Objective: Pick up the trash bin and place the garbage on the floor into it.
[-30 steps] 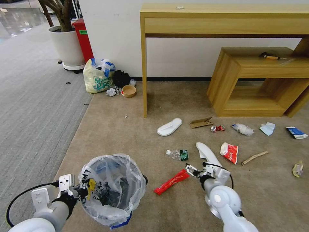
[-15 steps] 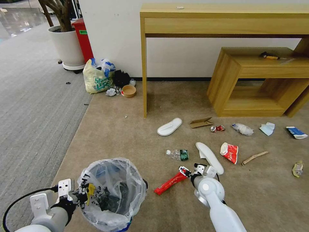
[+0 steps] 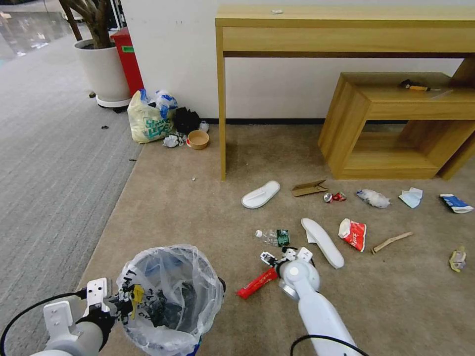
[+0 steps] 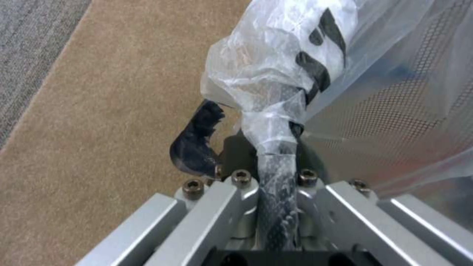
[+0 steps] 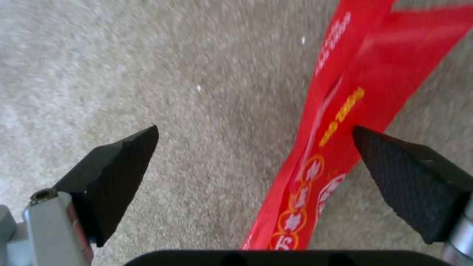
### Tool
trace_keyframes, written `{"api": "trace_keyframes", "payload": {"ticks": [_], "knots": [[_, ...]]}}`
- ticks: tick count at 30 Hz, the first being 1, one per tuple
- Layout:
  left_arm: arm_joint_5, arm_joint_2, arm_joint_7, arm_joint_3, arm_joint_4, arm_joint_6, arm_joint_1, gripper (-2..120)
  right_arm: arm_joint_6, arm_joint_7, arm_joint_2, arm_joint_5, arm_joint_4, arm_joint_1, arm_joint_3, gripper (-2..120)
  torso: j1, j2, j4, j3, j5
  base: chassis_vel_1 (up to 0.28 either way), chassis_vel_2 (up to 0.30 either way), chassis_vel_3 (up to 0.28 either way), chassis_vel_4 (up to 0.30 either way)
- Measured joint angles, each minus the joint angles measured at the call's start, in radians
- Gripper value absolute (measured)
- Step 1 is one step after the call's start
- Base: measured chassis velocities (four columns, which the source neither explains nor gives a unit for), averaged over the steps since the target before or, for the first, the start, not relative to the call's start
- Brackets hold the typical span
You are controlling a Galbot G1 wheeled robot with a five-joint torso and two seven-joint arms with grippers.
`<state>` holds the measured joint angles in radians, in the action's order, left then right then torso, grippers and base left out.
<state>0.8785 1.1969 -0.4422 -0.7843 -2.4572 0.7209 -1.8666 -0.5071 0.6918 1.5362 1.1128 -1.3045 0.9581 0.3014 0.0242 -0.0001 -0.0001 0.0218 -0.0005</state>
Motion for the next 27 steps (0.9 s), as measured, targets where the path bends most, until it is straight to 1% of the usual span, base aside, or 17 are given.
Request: {"api": "trace_keyframes", "payload": {"ticks": [2, 3, 4, 6, 11, 13, 15, 17, 18, 19, 22, 23, 24, 25, 26, 27], "knots": [[0.0, 0.0, -0.001, 0.002, 0.003, 0.0, 0.002, 0, 0.0, 0.074, 0.014, 0.045, 0.019, -0.014, -0.001, 100, 0.0, 0.0, 0.0001, 0.0, 0.0, 0.0, 0.0, 0.0, 0.0], [0.0, 0.0, -0.001, 0.002, 0.003, 0.0, 0.002, 0, 0.0, 0.074, 0.014, 0.045, 0.019, -0.014, -0.001, 100, 0.0, 0.0, 0.0001, 0.0, 0.0, 0.0, 0.0, 0.0, 0.0], [0.0, 0.001, -0.001, 0.002, 0.003, 0.0, 0.002, 0, 0.0, 0.099, 0.016, 0.06, 0.02, -0.015, -0.001, 100, 0.0, 0.0, 0.0002, 0.0, 0.0001, 0.0, 0.0, 0.0, 0.0], [0.0, 0.002, -0.001, 0.002, 0.005, 0.0, 0.002, 0, -0.001, 0.12, 0.014, 0.069, 0.02, -0.01, 0.001, 100, 0.0, 0.0, 0.0001, 0.0, 0.0, 0.0, 0.0, 0.0, 0.0], [0.001, 0.001, 0.0, 0.002, 0.008, 0.0, 0.005, 0, -0.001, 0.122, 0.011, 0.07, 0.026, -0.004, 0.01, 100, 0.0, 0.0, -0.0001, 0.0, 0.0, 0.0, 0.0, 0.0, 0.0], [0.003, -0.002, 0.0, 0.002, 0.01, 0.0, 0.009, 0, 0.001, 0.122, 0.012, 0.07, 0.032, -0.004, 0.017, 94, 0.0, 0.0, -0.0001, 0.0, 0.0001, 0.0, 0.0, 0.0, 0.0], [0.004, -0.005, 0.0, 0.002, 0.014, 0.0, 0.013, 0, 0.008, 0.121, 0.013, 0.068, 0.033, -0.004, 0.019, 83, 0.0, 0.0, -0.0001, 0.0, 0.0001, 0.0, 0.0, 0.0, 0.0], [0.004, -0.005, 0.0, 0.003, 0.014, 0.0, 0.013, 0, 0.008, 0.12, 0.013, 0.067, 0.034, -0.005, 0.019, 82, 0.0, 0.0, 0.0, 0.0, 0.0001, 0.0, 0.0, 0.0, 0.0], [0.004, -0.005, 0.0, 0.003, 0.015, -0.001, 0.013, 0, 0.01, 0.119, 0.016, 0.064, 0.039, -0.006, 0.021, 75, 0.0, 0.0, -0.0001, 0.0, 0.0001, 0.0, 0.0, 0.0, 0.0], [0.004, -0.005, 0.0, 0.003, 0.015, -0.001, 0.013, 0, 0.01, 0.119, 0.016, 0.064, 0.039, -0.006, 0.021, 75, 0.0, 0.0, -0.0001, 0.0, 0.0001, 0.0, 0.0, 0.0, 0.0], [0.004, -0.008, 0.0, 0.002, 0.015, -0.006, 0.012, 0, 0.015, 0.117, 0.026, 0.054, 0.053, -0.009, 0.029, 59, 0.0, 0.0, 0.0, 0.0, 0.0001, 0.0, 0.0, 0.0, 0.0], [0.004, -0.008, 0.0, 0.002, 0.015, -0.006, 0.012, 0, 0.015, 0.117, 0.026, 0.054, 0.053, -0.009, 0.029, 59, 0.0, 0.0, 0.0, 0.0, 0.0001, 0.0, 0.0, 0.0, 0.0], [0.004, -0.009, 0.0, 0.001, 0.015, -0.007, 0.012, 0, 0.018, 0.116, 0.027, 0.051, 0.056, -0.009, 0.031, 54, 0.0, 0.0, 0.0, 0.0, 0.0001, 0.0, 0.0, 0.0, 0.0], [0.004, -0.01, 0.0, 0.0, 0.015, -0.007, 0.012, 0, 0.02, 0.116, 0.027, 0.049, 0.056, -0.009, 0.031, 51, 0.0, 0.0, 0.0, 0.0, 0.0001, 0.0, 0.0, 0.0, 0.0], [0.004, -0.012, 0.0, 0.0, 0.015, -0.008, 0.011, 0, 0.024, 0.115, 0.026, 0.044, 0.057, -0.009, 0.032, 43, 0.0, 0.0, -0.0001, 0.0, 0.0001, 0.0, 0.0, 0.0, 0.0], [0.004, -0.012, 0.0, 0.0, 0.015, -0.008, 0.011, 0, 0.024, 0.115, 0.026, 0.044, 0.057, -0.009, 0.032, 43, 0.0, 0.0, -0.0001, 0.0, 0.0001, 0.0, 0.0, 0.0, 0.0]]}}
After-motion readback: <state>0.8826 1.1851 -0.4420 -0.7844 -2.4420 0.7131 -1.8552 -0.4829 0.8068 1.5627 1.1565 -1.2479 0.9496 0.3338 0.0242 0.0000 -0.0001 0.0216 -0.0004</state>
